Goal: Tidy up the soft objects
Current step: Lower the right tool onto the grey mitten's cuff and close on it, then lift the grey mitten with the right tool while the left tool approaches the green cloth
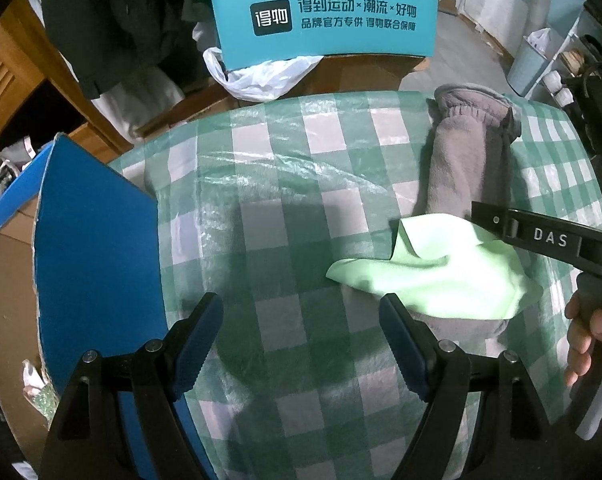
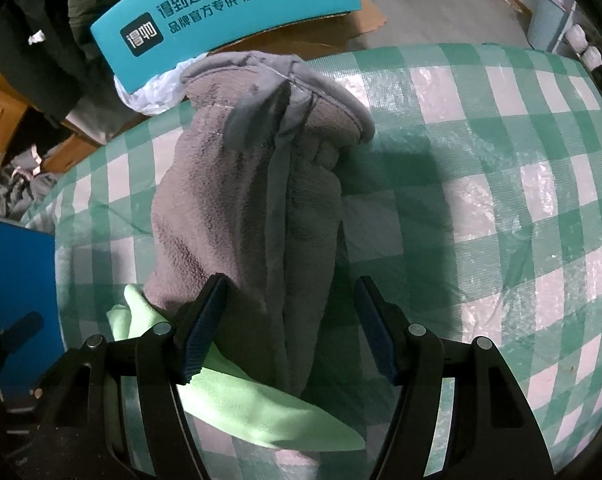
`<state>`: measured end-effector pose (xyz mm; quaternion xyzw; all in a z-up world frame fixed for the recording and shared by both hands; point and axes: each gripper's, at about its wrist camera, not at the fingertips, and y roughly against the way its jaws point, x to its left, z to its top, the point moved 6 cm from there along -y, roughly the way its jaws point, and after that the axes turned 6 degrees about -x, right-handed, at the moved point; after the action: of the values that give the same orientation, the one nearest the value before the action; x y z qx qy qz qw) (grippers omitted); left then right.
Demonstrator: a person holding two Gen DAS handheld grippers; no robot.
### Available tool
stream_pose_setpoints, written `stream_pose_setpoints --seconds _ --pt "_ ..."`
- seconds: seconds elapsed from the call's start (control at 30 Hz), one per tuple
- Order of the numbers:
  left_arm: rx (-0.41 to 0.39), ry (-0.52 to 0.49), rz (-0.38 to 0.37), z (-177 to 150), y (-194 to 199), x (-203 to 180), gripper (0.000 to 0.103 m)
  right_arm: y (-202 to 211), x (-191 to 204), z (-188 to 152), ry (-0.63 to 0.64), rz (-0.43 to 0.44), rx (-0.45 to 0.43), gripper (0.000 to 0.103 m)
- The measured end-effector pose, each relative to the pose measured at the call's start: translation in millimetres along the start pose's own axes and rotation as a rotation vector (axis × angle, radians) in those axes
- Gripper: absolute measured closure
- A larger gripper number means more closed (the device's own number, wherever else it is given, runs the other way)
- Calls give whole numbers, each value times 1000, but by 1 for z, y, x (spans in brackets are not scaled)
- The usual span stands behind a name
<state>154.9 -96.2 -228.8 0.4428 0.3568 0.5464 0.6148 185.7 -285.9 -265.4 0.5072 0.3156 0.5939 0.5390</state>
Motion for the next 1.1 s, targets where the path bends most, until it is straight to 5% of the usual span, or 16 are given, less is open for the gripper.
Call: stream_pose_setpoints --seconds 0.2,0.27,0.3,0.4,1.1 --pt "5 5 -1 -2 0 5 21 -1 5 -2 26 -38 -10 37" --pt "8 6 0 -3 0 5 21 -1 8 -5 43 -49 -11 48" --pt "9 5 0 -4 0 5 21 0 11 -6 53 -40 -10 66" --pt "11 1 0 -7 2 4 21 3 19 -7 80 -42 -15 90" --pt "10 43 -57 -35 36 10 21 87 69 -39 237 -14 -171 94"
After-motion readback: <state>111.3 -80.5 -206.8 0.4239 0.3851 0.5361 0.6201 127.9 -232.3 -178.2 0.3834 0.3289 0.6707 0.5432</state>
